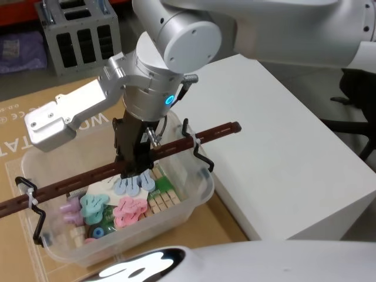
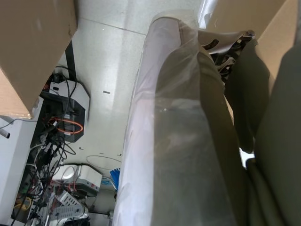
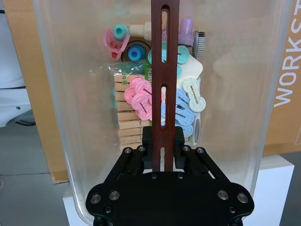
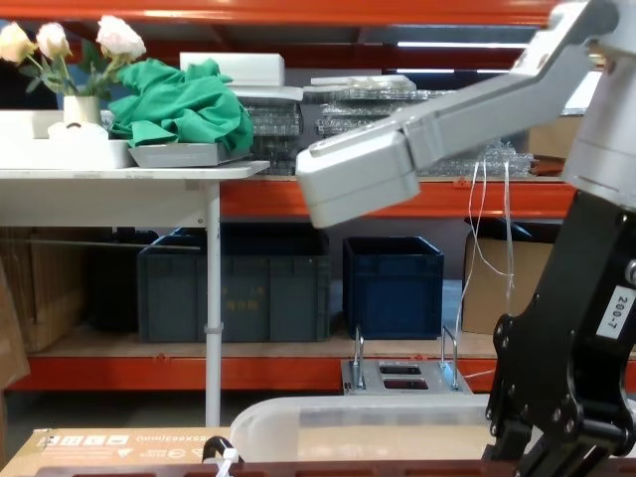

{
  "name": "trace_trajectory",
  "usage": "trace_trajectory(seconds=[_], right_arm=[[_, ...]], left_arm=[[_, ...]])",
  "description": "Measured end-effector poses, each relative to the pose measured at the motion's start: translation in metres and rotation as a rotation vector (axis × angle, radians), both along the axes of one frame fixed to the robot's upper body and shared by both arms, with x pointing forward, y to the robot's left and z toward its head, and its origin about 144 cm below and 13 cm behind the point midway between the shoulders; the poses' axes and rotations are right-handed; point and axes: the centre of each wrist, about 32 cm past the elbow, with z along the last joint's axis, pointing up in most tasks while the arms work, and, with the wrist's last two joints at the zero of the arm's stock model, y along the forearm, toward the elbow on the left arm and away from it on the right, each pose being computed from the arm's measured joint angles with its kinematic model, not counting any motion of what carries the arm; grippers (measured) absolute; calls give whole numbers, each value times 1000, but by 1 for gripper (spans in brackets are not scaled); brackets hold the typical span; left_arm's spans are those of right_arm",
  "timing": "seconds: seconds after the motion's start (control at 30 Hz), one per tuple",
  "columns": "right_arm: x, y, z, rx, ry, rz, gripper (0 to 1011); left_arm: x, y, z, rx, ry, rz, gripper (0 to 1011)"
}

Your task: Use one hand to grasp the basket and place it at the designated location.

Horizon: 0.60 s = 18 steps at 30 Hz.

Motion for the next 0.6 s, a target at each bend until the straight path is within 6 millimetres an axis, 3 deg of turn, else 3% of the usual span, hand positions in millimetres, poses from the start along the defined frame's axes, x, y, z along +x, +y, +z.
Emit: trace_trajectory(seconds=[0.6], right_arm=[[3, 2, -9, -2, 40, -24, 237]], left_arm=[[0, 0, 0, 0, 0, 0, 0]])
